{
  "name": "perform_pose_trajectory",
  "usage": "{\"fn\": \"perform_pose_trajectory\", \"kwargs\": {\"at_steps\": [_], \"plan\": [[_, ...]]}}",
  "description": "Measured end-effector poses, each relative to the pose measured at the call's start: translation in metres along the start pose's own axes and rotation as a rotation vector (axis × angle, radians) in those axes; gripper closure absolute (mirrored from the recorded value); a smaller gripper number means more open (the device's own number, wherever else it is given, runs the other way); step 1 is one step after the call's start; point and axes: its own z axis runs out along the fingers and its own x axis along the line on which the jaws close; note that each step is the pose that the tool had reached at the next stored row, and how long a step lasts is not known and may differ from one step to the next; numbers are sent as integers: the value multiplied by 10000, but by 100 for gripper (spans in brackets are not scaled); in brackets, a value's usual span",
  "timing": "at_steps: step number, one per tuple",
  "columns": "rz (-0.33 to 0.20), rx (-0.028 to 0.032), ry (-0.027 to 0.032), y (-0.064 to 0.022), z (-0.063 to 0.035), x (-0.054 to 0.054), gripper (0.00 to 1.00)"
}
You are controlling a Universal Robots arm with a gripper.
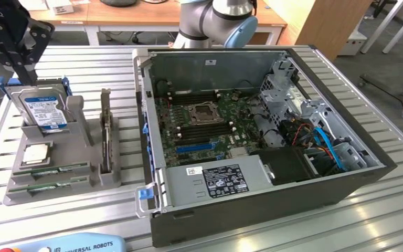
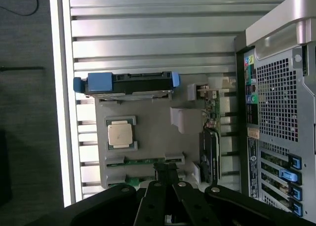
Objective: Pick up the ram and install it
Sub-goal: 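Reach for the ram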
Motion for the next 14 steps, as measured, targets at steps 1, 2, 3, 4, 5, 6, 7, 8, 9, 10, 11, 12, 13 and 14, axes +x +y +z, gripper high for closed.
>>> {"fn": "perform_pose_trajectory", "kwargs": {"at_steps": [1, 2, 3, 4, 5, 6, 7, 8, 9, 10, 11, 12, 13, 14], "plan": [[0, -1, -1, -15, 0, -1, 90], [-1, 0, 0, -30, -1, -2, 90], [0, -1, -1, -44, -2, -3, 90], [0, 0, 0, -58, -2, -3, 90], [0, 0, 0, -71, -3, -4, 90], [1, 0, -1, -86, -3, -5, 90], [0, 0, 0, -101, -5, -6, 90], [0, 0, 0, -116, -5, -7, 90], [0, 0, 0, -132, -6, -8, 90], [0, 0, 0, -145, -6, -9, 90], [0, -1, -1, -155, -6, -10, 90], [0, 0, 0, -162, -7, -11, 90], [-1, 0, 0, -168, -7, -11, 90], [-1, 0, 1, -173, -8, -11, 90]]}}
